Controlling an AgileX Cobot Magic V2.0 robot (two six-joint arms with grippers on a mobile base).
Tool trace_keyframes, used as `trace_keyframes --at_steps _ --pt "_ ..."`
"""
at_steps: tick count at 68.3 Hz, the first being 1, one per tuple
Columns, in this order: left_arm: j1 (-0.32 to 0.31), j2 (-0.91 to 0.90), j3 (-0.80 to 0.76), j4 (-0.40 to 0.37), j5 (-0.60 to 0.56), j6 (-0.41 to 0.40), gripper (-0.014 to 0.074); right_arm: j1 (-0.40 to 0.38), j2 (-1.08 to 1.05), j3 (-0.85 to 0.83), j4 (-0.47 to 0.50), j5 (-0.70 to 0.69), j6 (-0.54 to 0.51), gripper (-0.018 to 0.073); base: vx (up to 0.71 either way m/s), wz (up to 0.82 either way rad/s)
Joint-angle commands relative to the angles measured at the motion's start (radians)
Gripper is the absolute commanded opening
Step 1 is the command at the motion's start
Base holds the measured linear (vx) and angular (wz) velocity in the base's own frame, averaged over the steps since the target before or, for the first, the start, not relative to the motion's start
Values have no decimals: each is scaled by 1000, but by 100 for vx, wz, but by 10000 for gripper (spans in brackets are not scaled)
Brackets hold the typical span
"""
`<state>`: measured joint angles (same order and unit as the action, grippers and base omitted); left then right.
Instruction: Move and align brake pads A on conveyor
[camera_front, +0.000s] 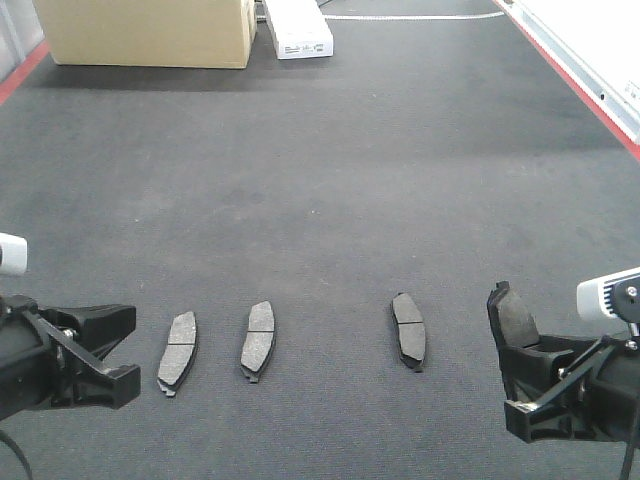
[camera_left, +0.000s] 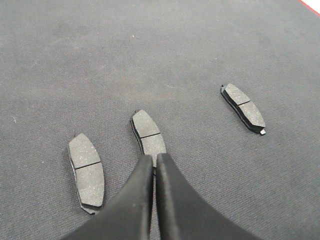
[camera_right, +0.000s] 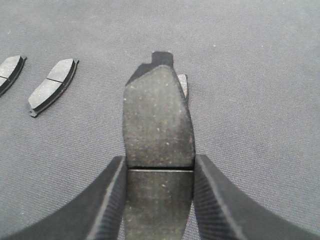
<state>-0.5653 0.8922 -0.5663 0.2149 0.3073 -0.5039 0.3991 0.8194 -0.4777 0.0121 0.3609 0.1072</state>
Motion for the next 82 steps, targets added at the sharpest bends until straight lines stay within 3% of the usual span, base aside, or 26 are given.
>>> trace_keyframes --at_steps 1,44,68,82 --pt "-4 -9 -27 4 -60 -3 -6 -1 -8 -31 -5 -83 -11 -8 0 0" --pt "-4 -9 -27 4 -60 -3 -6 -1 7 -46 0 -148 -12 -6 0 0" --pt "-4 -9 -27 4 -60 -3 -6 8 396 -364 29 -25 -23 9 0 0" --pt "-4 -9 -27 4 -60 -3 -6 144 654 -531 85 8 10 17 0 0"
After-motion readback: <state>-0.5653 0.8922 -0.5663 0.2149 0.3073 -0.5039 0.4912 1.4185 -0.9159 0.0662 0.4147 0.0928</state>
